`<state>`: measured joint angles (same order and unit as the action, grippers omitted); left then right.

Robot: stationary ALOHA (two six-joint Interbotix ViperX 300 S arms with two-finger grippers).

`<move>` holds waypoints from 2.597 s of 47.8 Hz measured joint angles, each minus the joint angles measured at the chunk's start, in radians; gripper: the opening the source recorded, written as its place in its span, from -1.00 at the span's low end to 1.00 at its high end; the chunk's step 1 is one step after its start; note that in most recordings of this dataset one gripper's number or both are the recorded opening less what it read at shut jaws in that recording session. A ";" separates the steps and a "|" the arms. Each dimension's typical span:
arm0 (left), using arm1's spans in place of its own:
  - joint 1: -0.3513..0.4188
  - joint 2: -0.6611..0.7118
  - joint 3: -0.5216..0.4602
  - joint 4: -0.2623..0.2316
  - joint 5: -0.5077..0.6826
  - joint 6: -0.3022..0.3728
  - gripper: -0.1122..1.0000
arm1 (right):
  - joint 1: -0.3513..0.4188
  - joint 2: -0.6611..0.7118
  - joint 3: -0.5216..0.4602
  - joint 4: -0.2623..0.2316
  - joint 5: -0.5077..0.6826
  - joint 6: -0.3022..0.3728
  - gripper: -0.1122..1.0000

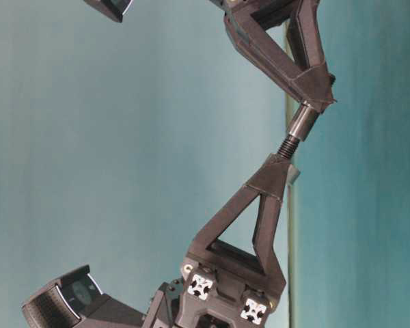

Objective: Insert the washer onto the shaft with both hands.
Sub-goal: 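Align the washer hole with the shaft's upper threaded end, then push the washer with the left gripper down the shaft to the collar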

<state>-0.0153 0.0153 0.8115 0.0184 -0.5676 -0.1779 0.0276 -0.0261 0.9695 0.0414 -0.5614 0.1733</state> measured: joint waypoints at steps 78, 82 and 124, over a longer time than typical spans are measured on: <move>-0.002 0.051 -0.089 0.000 0.141 0.011 -0.14 | 0.006 0.012 -0.011 -0.002 -0.025 0.000 -0.79; -0.005 0.051 -0.089 0.000 0.149 0.012 -0.14 | 0.003 0.012 -0.011 -0.002 -0.026 0.000 -0.79; -0.003 0.051 -0.129 -0.002 0.213 0.015 -0.14 | -0.005 0.055 -0.051 -0.002 -0.037 0.000 -0.79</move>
<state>-0.0184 0.0660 0.6826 0.0169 -0.3543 -0.1626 0.0230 0.0291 0.9189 0.0399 -0.5983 0.1733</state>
